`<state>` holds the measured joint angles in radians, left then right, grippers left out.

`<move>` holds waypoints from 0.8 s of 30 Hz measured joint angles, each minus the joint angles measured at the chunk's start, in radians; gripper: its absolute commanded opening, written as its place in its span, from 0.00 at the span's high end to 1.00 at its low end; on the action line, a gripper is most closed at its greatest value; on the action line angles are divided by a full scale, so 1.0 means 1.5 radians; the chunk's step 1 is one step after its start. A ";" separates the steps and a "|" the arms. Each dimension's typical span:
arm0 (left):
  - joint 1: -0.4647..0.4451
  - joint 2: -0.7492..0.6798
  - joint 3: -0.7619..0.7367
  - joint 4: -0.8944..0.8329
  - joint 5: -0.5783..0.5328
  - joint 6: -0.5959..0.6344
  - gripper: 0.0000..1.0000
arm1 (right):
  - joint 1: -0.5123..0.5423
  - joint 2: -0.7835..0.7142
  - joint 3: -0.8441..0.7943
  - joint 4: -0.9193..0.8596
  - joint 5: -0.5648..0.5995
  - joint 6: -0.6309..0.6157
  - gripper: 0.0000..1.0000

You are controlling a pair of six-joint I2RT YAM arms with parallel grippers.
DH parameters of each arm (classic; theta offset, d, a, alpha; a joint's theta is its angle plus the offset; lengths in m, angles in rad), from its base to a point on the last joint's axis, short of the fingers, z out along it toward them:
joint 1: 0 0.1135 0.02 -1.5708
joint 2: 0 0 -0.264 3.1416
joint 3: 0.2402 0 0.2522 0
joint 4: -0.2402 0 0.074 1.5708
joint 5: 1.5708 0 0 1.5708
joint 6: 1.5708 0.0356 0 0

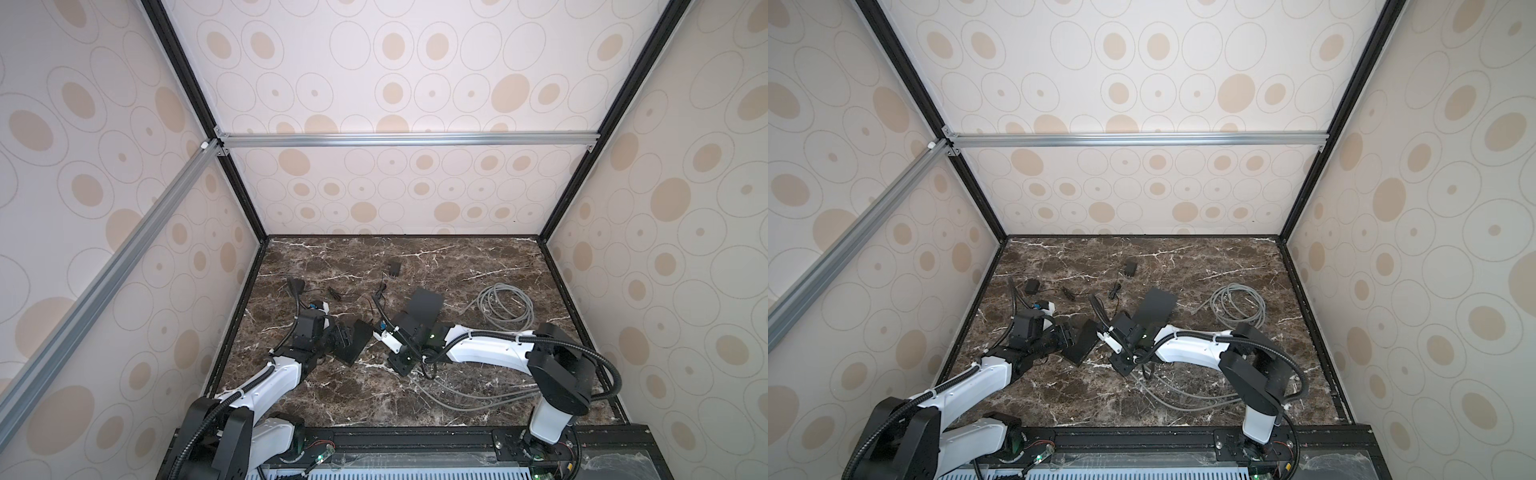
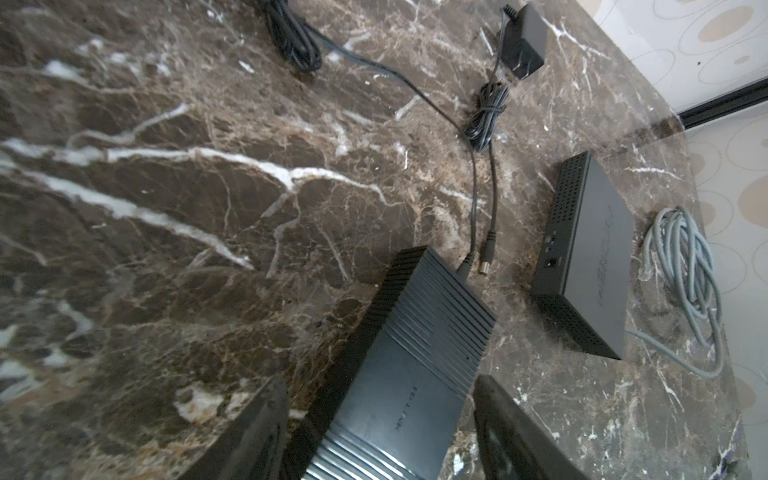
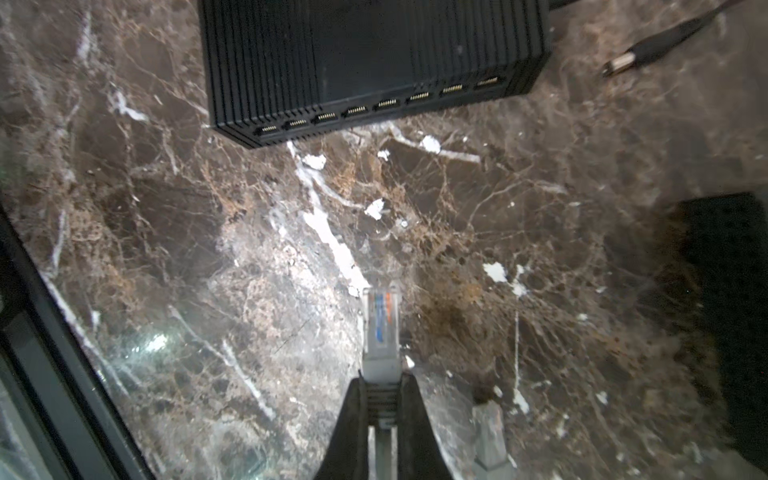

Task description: Insert the plug into the switch port

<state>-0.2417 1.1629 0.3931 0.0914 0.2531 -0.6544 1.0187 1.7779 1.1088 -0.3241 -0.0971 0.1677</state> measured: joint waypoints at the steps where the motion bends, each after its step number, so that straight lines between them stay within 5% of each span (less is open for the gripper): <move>1: 0.000 0.004 -0.003 0.004 0.000 0.000 0.36 | 0.002 0.012 0.008 0.001 -0.002 0.001 0.96; 12: 0.000 0.038 -0.030 0.058 0.013 0.003 0.54 | 0.015 0.093 0.103 0.006 -0.013 0.005 0.96; 24: 0.000 0.040 -0.068 0.098 0.025 0.004 0.56 | 0.019 0.134 0.132 0.000 -0.018 0.018 0.96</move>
<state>-0.2417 1.2228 0.2905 0.2390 0.2913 -0.6483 1.0473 1.9793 1.3075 -0.3237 -0.1238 0.1944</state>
